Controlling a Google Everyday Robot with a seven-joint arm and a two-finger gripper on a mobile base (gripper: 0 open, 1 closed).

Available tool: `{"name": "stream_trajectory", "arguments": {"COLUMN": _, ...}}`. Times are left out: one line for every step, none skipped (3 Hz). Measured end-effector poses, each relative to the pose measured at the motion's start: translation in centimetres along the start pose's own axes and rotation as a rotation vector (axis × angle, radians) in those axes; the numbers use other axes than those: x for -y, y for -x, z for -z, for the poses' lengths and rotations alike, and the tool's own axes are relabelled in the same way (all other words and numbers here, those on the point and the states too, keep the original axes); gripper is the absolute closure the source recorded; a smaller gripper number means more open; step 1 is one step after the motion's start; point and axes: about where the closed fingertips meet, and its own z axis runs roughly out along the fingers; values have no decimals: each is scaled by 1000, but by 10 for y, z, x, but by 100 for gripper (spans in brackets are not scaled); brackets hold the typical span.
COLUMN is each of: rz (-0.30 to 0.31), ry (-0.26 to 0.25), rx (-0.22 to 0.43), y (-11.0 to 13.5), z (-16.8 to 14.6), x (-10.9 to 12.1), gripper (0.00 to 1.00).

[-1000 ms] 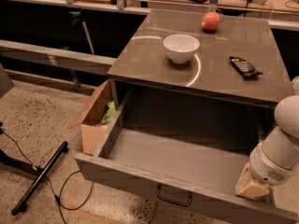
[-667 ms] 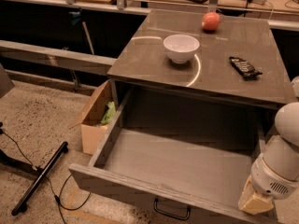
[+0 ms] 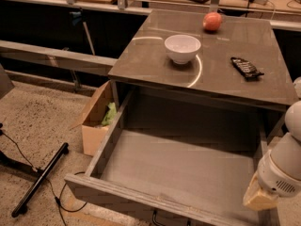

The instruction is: Open top drawer

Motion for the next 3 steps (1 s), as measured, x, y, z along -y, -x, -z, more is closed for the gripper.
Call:
{"name": "stream_trajectory", "arguments": {"rz": -32, "ry": -168, "rx": 5, "y": -13, "z": 37, "x": 35, "gripper": 100}}
{"name": "stream_trajectory", "arguments": {"rz": -72, "ry": -319, "rx": -27, "y": -42, "z": 79, "x": 58, "gripper": 100}}
{"name": "stream_trajectory", "arguments": {"rz": -93, "ry": -430, "rx": -65, "y": -63, "z": 124, "x": 79, "gripper": 83}}
